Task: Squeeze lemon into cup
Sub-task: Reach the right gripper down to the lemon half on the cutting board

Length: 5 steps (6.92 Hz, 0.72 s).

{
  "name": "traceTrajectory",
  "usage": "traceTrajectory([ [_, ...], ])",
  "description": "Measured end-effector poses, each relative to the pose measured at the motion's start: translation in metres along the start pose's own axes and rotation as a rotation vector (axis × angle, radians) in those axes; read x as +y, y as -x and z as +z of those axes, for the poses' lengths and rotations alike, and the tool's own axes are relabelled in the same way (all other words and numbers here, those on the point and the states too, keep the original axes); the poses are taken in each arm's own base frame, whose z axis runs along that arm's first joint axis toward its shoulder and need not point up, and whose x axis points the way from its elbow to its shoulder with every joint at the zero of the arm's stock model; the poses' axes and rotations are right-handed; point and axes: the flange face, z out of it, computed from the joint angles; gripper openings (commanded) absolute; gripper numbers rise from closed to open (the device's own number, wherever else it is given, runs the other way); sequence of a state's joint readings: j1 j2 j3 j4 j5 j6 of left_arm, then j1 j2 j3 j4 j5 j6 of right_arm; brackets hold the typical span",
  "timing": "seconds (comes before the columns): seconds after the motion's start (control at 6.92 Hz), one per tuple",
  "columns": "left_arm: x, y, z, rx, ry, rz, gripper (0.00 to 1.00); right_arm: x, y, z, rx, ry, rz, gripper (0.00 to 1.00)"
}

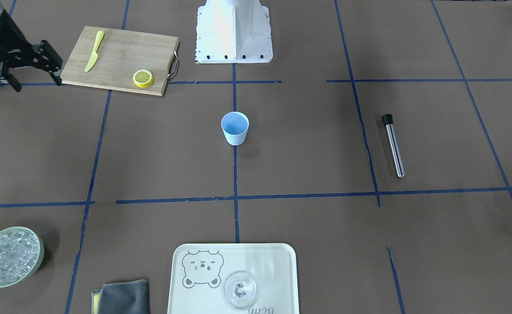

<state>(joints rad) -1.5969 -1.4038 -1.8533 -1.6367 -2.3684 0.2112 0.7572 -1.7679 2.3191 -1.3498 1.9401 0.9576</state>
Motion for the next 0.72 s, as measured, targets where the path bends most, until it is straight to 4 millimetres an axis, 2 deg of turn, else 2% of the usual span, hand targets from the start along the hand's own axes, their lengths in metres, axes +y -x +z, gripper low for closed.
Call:
traceTrajectory([
  [0.29,0.000,-0.001,-0.001,0.000,-0.002,0.005,1.00,0.044,0.056,0.029,0.007,0.013,0.055,1.00],
  [0.72,-0.002,-0.003,-0.003,-0.002,-0.007,0.014,1.00,0.110,0.111,0.082,0.045,-0.018,0.072,1.00],
])
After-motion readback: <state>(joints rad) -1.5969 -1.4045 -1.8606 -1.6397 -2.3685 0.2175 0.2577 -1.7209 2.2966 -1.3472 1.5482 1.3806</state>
